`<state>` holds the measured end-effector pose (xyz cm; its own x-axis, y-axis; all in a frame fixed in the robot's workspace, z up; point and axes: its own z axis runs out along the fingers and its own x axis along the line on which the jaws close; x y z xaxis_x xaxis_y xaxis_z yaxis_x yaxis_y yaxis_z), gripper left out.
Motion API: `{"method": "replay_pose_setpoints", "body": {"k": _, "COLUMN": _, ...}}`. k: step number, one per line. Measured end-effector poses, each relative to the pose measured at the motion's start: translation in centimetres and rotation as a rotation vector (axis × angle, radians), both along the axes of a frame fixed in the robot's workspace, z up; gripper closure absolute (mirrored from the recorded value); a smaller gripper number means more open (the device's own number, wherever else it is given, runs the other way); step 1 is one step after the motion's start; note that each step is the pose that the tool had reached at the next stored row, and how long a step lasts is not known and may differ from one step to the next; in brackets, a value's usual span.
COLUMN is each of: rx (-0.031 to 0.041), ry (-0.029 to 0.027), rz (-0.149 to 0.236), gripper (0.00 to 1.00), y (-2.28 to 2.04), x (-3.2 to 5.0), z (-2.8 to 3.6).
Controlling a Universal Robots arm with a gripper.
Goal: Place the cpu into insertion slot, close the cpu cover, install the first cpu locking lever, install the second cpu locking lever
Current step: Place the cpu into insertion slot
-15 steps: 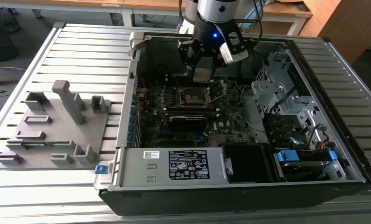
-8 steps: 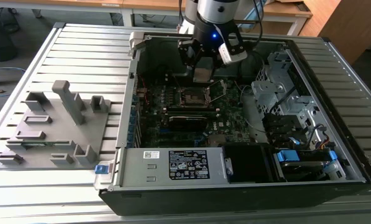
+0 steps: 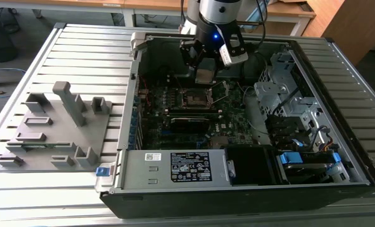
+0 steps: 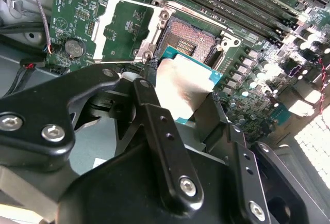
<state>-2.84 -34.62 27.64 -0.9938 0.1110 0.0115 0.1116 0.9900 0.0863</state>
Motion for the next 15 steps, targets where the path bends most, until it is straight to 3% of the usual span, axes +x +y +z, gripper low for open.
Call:
{"method": "replay_pose_setpoints", "body": {"k": 6, "rx": -0.0001, "ry": 0.0, "rz": -0.014, "gripper": 0.46, "y": 0.0, "x": 0.0, "z": -0.01}}
{"method": "replay_pose_setpoints", "body": {"k": 15, "rx": -0.0001, "ry": 0.0, "rz": -0.131, "gripper": 0.46, "y": 0.0, "x": 0.0, "z": -0.09}}
